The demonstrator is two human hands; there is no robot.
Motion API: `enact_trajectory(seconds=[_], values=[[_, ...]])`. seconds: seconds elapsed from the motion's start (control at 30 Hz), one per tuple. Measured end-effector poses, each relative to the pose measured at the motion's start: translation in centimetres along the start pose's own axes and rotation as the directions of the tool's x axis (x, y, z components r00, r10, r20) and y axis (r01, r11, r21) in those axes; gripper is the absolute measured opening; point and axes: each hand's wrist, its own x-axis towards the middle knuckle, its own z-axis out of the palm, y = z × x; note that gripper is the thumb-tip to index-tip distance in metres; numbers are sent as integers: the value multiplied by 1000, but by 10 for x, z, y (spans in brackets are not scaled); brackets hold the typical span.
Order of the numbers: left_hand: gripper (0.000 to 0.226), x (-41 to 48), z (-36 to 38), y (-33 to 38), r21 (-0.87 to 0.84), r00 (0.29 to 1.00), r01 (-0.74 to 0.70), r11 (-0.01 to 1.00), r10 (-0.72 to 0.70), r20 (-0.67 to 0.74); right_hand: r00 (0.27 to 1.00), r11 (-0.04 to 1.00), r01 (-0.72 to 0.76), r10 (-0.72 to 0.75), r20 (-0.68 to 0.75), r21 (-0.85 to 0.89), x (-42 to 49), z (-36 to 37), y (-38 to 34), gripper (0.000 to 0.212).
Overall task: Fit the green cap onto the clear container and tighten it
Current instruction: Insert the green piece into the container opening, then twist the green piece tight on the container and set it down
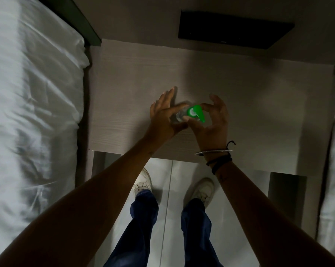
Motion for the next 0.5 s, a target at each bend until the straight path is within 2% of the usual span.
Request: enact_trajectory(seconds=[0.13, 0.23, 0.37, 0.5], values=[[62, 1, 0, 1, 34, 1000, 12, 999, -12, 7, 999, 999, 1, -2, -37, -41, 1, 4, -3, 52], [63, 2, 1, 0, 57, 1000, 1, 998, -2, 14, 998, 997, 51, -49, 32, -64, -1, 4, -2, 65], [62, 2, 1, -2, 53, 999, 0, 999, -2, 32, 990, 989, 117, -109, 87, -89, 1, 0, 6, 41], [59, 1, 0, -1, 23, 1000, -6, 1000, 6, 13, 994, 989, 105, -102, 26, -105, 6, 0, 7, 35]])
